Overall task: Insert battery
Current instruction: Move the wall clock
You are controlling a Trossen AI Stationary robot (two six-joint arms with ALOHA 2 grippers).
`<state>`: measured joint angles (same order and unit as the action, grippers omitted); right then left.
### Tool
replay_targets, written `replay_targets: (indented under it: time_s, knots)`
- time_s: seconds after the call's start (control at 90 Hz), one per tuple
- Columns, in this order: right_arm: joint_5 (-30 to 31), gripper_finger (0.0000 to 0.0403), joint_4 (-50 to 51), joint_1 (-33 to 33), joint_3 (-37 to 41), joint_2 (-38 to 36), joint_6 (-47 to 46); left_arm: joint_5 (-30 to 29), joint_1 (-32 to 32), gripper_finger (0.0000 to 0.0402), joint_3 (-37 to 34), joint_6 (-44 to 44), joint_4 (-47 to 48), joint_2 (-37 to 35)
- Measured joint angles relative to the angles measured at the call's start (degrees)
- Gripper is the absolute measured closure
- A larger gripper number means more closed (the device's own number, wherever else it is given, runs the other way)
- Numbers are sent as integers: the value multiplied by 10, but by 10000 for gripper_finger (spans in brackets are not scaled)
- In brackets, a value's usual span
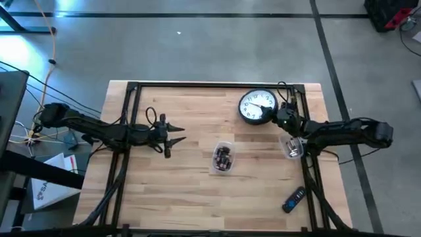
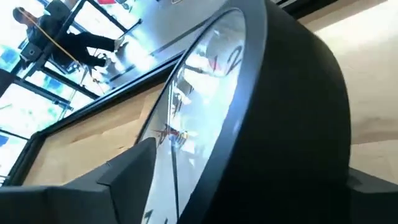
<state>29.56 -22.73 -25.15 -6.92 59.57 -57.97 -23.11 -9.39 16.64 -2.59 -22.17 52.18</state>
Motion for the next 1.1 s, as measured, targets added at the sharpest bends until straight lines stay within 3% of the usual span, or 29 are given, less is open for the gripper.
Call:
replay_targets:
  time_s: [0.378, 0.5, 0.789, 1.1]
  knots:
    - [-62, 92, -11, 0, -1, 0, 53, 0, 0, 254, 0, -6, -1, 0]
    - [-86, 91, 26, -2, -25, 0, 39, 0, 0, 254, 0, -6, -3, 0]
    - [-118, 91, 181, -32, -103, 1, 109, 0, 0, 254, 0, -11, -5, 0]
    - [-152, 91, 212, -46, -103, 0, 173, 0, 0, 254, 0, -11, -1, 0]
